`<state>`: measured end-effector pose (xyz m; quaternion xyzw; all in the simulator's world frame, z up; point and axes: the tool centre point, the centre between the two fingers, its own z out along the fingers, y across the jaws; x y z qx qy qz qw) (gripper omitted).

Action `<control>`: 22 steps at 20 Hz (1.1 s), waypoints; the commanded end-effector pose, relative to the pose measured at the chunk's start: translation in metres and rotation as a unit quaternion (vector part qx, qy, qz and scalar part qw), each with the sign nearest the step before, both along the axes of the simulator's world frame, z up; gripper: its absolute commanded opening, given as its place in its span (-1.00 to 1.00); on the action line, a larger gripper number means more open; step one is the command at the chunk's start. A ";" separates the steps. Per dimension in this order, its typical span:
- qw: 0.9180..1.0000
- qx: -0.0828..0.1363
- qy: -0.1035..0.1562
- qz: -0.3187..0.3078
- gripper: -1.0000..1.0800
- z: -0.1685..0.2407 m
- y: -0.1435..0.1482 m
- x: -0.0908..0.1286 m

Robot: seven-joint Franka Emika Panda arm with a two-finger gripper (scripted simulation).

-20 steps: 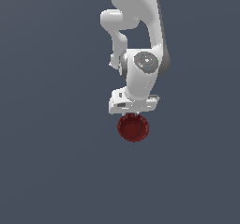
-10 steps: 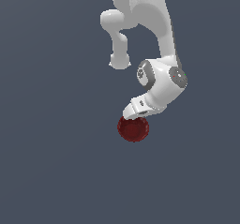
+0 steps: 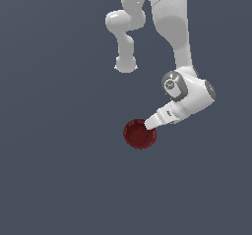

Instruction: Pick up the object and move it to a goal position.

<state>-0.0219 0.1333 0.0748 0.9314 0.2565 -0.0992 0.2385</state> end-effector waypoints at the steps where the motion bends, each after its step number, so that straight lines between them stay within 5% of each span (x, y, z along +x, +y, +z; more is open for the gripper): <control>1: 1.000 -0.018 0.000 0.016 0.23 -0.004 0.006 0.000; 8: 0.999 -0.041 -0.001 0.036 0.23 -0.008 0.014 0.000; 22: 0.999 -0.041 0.000 0.037 0.23 -0.033 -0.003 -0.001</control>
